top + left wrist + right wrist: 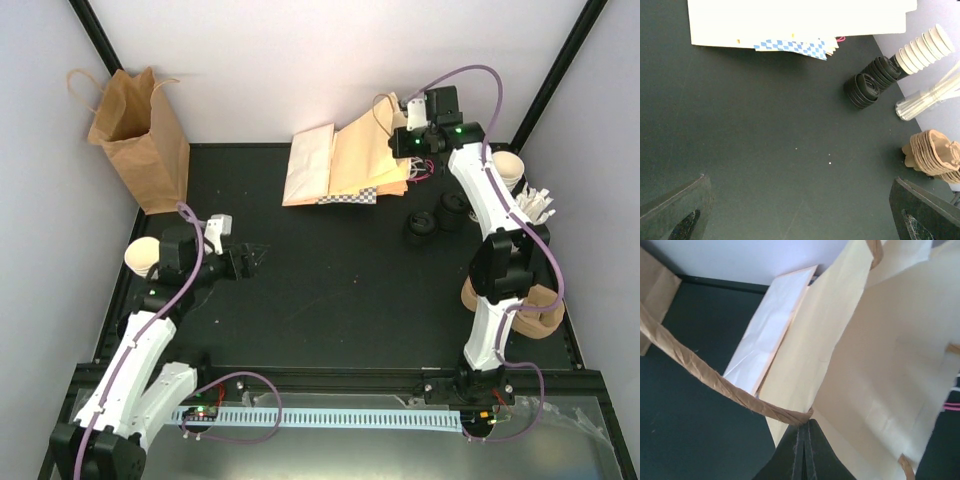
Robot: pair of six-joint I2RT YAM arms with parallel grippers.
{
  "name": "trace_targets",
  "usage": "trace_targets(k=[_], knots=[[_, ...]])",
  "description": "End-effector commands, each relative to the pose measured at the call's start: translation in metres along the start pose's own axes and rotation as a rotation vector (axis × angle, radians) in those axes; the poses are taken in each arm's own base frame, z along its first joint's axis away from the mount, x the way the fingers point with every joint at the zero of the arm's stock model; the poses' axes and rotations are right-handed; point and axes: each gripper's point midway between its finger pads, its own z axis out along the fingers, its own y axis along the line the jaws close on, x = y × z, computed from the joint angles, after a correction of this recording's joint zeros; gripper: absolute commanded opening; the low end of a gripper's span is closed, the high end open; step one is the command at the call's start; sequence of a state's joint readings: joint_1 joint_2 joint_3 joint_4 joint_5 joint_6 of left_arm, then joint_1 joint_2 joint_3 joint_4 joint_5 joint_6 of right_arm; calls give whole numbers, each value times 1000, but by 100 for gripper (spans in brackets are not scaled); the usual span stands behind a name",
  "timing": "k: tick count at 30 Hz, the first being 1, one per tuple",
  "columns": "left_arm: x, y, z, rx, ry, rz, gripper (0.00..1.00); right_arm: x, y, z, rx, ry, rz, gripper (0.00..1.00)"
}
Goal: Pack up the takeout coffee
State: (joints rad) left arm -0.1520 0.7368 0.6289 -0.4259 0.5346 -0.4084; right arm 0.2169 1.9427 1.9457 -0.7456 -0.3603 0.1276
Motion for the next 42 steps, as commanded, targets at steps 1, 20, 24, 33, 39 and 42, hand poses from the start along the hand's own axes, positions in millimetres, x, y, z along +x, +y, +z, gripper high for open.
trace_targets(k=[1,20,24,33,39,42], knots=[[-7,-2,8,25,-8,2,99,-11,-32,-11,167,7,-51,1],[5,-43,83,226,-255,146,99,-29,51,-109,25,-75,-116,1],[11,-52,96,259,-231,157,99,-21,77,-134,-6,-84,-140,1],[20,-45,98,197,-202,150,99,5,144,-174,-96,-83,-206,1],[7,-33,57,41,-216,130,99,41,181,-193,-192,-31,-236,1],[8,-26,33,-54,-169,153,99,70,194,-196,-264,24,-236,1]])
